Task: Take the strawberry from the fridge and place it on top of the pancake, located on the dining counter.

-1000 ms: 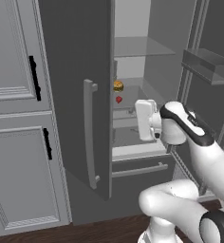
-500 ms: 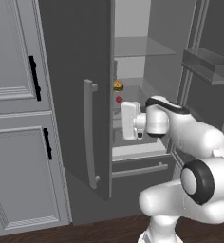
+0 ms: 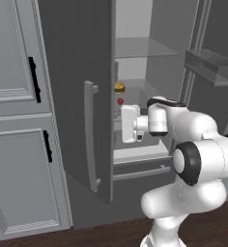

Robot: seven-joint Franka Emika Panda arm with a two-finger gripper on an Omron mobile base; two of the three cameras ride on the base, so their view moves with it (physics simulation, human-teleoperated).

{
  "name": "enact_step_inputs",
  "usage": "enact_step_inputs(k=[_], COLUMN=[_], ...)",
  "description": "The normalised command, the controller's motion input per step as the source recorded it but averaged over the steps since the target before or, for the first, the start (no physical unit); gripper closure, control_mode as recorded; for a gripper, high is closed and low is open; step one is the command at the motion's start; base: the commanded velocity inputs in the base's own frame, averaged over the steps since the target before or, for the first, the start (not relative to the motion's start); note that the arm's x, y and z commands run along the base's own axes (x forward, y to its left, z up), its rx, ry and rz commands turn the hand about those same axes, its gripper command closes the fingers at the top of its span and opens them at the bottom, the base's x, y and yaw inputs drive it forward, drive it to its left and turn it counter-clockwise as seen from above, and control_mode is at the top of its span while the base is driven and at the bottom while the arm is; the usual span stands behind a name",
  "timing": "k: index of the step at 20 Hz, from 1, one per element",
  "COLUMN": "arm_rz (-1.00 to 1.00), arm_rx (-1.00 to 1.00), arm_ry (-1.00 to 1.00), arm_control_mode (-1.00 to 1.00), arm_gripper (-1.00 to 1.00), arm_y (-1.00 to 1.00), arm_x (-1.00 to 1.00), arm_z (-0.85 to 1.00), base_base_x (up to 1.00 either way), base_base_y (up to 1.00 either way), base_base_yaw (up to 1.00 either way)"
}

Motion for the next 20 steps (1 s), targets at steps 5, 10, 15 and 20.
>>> enact_step_inputs(k=[5,10,15,20], arm_rz=[0.12,0.08,0.01,0.0], arm_rx=[0.0,0.0,0.0,0.0], arm_ry=[0.0,0.0,0.0,0.02], arm_control_mode=[-1.0,-1.0,-1.0,-1.0], arm_gripper=[-1.0,-1.0,-1.0,-1.0], arm_y=[0.78,0.94,1.0,1.0], arm_x=[-0.18,-0.55,-0.33,0.0], arm_z=[0.02,0.03,0.03,0.12], base_base_x=[0.0,0.0,0.0,0.0], base_base_y=[0.0,0.0,0.0,0.0], base_base_yaw=[0.0,0.0,0.0,0.0])
